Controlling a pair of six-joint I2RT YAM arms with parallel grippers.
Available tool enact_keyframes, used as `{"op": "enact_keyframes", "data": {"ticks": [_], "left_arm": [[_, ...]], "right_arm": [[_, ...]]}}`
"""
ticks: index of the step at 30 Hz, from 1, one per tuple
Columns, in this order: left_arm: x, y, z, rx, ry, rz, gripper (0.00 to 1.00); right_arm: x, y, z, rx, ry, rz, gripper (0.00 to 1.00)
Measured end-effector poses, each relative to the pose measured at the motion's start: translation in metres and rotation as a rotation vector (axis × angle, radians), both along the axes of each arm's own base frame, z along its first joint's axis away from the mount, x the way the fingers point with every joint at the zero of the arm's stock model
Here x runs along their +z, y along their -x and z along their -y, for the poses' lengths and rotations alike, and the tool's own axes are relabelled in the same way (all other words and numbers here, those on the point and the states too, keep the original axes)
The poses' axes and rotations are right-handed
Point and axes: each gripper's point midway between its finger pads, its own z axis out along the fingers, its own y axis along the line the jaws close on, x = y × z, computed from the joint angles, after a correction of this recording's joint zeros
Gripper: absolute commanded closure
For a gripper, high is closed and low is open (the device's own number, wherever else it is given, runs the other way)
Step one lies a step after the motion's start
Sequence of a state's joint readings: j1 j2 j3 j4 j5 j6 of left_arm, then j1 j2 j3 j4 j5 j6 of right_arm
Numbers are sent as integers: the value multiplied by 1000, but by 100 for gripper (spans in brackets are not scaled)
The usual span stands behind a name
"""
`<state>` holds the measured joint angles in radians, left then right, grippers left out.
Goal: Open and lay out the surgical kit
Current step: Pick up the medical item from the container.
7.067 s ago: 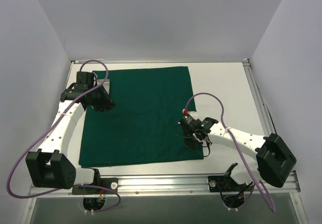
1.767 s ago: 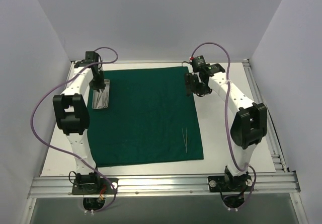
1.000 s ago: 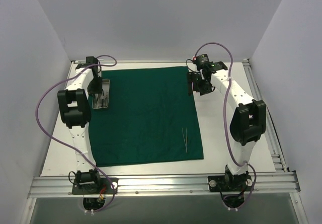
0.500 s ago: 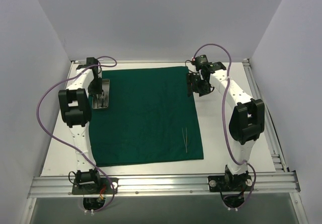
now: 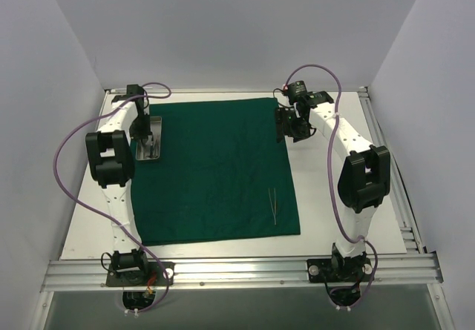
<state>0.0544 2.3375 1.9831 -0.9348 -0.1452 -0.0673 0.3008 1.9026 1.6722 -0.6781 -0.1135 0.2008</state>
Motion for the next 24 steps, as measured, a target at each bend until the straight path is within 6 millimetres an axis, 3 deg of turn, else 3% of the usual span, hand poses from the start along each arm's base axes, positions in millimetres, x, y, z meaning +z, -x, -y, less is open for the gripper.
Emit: {"op": "enact_keyframes", "data": {"ticks": [5,8,13,18,20,24], "left_arm": [[3,3,5,16,32,-4,98],[16,3,13,28,76,16,98],[73,0,37,38,209,146,98],[140,17,65,28,346,274,98],[159,27,76,22,391,314,98],[181,47,101,5,508,349,98]], "right_arm": [[0,0,-1,3,-6,-1,43],[0,1,-4,10,-18,-5,43],[1,3,-11,29,-55,-14,43],[5,5,-25,61,-106,-13,42],[7,6,-33,81,-129,-10,42],[16,15,-56,138,-189,-6,39]]}}
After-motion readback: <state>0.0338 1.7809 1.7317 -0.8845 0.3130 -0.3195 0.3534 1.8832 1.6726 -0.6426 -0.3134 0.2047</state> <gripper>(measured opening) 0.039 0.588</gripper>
